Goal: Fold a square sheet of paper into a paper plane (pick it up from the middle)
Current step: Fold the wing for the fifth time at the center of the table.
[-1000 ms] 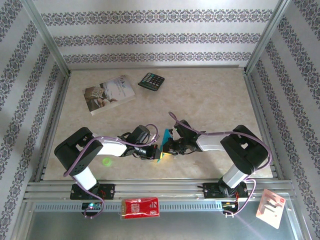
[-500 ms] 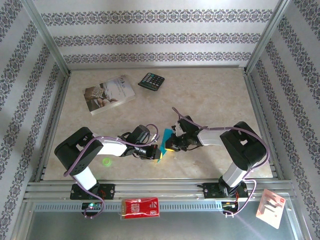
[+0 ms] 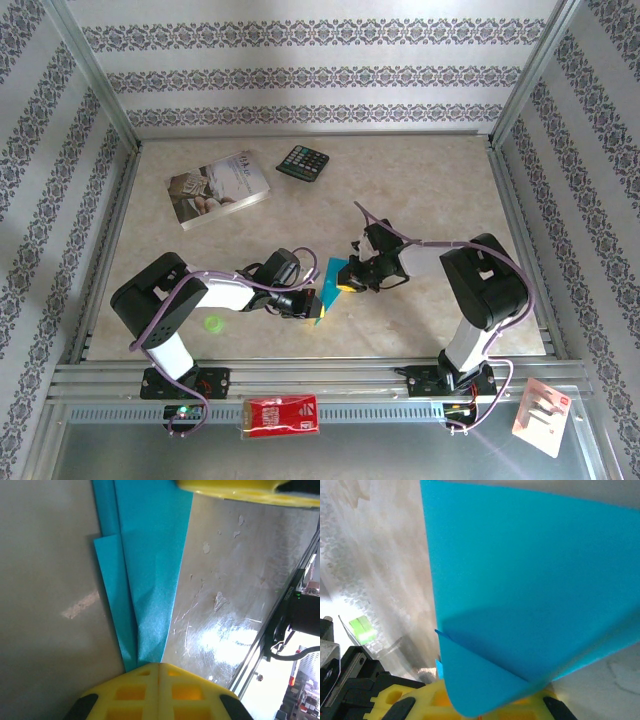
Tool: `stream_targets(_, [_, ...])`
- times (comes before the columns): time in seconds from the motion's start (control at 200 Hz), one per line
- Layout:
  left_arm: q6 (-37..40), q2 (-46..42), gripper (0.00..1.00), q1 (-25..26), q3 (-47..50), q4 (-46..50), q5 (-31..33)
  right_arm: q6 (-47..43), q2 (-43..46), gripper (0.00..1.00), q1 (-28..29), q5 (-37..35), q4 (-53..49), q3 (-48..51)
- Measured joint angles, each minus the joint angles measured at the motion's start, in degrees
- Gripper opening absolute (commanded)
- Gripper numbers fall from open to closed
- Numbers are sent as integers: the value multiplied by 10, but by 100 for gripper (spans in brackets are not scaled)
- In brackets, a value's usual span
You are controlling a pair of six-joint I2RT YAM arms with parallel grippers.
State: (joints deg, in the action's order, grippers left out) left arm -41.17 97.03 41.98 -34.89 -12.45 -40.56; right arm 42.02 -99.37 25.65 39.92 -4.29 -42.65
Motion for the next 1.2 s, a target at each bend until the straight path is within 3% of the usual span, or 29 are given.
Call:
stream_targets(0.615, [3,-1,0,0,0,1,0,-19,-43,8,-97,-19,-7,-62])
stream_targets(0.684, [3,-4,0,0,0,3,1,-19,-43,8,-97,-22,-6,-62])
stream_targets(0.934, [-14,-57,14,1,14,34,18,-11,-19,8,-67,-29,20,-28])
stream_targets(1.199, [-40,-47,15,1,-41,24,17,31,14,8,-13,-41,47,17])
